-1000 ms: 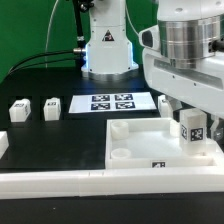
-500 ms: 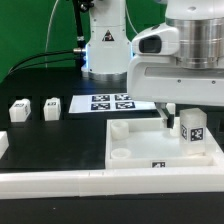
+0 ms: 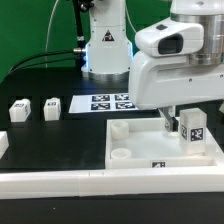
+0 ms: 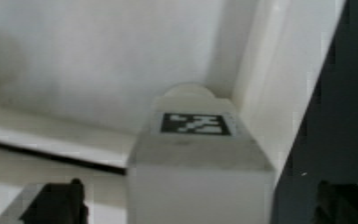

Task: Assemble one leg

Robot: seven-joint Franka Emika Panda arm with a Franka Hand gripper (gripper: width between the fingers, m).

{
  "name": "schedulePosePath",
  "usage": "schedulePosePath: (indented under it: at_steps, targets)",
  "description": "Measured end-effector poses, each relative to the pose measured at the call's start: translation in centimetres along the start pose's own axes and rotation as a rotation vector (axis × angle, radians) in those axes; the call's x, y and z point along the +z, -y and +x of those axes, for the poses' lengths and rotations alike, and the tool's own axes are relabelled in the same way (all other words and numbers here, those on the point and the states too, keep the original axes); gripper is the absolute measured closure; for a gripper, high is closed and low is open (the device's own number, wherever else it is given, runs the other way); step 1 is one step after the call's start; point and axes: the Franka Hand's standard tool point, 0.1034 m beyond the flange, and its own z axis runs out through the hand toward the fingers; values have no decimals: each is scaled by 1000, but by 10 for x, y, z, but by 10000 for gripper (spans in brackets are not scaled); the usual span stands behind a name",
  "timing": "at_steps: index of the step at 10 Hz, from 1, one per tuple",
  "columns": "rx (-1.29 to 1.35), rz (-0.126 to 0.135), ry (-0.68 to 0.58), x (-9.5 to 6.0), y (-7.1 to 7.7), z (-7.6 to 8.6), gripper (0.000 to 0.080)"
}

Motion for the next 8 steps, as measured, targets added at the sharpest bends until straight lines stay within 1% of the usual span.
schedulePosePath:
  at_steps: [1, 2, 3, 4, 5, 6, 8]
  targets:
    - [33, 1, 2, 2, 0, -1, 151]
    - [33, 1, 3, 2, 0, -1, 193]
    - [33, 1, 3, 2, 0, -1, 331]
    - [33, 1, 3, 2, 0, -1, 331]
    - [33, 1, 3, 2, 0, -1, 465]
    - [34, 1, 3, 3, 0, -1, 509]
    - [86, 1, 3, 3, 0, -1, 509]
